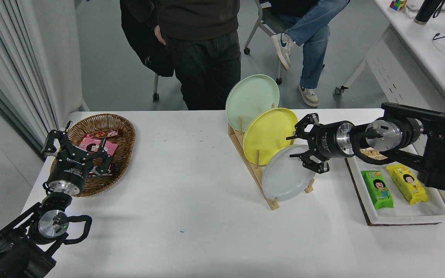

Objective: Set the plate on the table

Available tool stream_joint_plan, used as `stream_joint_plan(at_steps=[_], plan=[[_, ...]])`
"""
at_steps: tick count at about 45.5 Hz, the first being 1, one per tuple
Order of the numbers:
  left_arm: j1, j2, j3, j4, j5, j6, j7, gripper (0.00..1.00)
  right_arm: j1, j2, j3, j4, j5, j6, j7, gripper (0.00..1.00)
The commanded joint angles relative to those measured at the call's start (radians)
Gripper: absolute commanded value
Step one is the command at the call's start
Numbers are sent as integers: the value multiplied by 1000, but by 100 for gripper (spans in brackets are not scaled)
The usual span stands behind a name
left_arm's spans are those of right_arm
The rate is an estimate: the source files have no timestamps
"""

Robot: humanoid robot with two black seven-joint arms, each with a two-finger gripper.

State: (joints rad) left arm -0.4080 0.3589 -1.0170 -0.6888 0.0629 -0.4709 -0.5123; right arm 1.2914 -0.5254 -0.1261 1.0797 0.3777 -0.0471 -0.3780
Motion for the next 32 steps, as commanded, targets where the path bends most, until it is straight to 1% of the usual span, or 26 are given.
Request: stream_joint_plan(at_steps=[1, 9, 11, 15, 32], plan=[[0, 0, 0, 0, 0, 0, 0, 98, 0, 4, 2, -21, 3, 1, -10, 42], [0, 0, 0, 0, 0, 0, 0, 98, 0, 7, 2, -30, 4, 1, -24, 42], [0, 0, 0, 0, 0, 0, 0, 98, 0, 7, 2, -30, 4, 1, -32, 42], [0, 0, 0, 0, 0, 0, 0, 98, 0, 7, 3, -30, 4, 1, -45, 37], [0, 0, 0, 0, 0, 0, 0, 98, -1, 12, 31, -29, 4, 1, -67, 33]])
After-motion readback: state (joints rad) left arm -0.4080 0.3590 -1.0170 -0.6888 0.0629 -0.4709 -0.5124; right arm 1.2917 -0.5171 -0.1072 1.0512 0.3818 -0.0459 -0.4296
